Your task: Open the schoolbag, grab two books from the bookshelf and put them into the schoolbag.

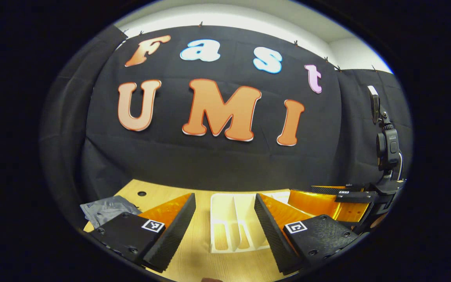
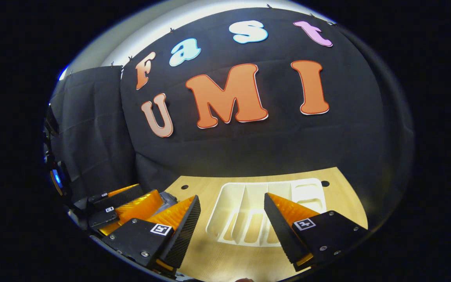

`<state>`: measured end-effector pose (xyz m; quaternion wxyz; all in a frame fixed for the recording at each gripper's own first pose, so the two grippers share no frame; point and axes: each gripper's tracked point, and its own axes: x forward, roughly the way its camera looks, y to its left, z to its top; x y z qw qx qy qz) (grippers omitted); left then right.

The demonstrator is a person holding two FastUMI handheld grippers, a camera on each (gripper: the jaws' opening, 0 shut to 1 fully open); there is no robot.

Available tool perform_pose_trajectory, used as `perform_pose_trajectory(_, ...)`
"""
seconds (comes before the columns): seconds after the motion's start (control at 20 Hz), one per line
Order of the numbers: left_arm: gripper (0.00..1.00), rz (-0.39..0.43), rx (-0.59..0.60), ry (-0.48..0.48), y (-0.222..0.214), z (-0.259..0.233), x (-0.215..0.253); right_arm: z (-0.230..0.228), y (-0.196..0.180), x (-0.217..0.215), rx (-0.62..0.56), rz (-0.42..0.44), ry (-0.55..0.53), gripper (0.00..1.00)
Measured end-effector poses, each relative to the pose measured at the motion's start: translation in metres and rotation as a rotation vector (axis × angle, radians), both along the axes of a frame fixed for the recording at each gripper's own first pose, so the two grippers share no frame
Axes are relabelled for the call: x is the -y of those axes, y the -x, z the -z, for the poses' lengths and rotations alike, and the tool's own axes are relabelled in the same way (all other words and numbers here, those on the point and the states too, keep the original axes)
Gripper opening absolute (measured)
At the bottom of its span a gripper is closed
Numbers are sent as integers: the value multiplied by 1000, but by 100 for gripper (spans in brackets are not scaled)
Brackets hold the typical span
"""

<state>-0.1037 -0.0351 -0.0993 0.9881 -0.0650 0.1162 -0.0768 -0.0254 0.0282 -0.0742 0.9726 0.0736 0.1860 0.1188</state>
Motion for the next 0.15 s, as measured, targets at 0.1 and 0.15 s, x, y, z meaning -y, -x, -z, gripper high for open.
perform_pose_trajectory(0.1, 96, -33, 22, -6, 11, -16, -8, -16, 0, -1, 40, -4, -15, 97)
perform_pose_trajectory(0.15, 96, -48, 59, -4, 19, -25, -10, -22, 0, 0, 70, 1, -13, 97)
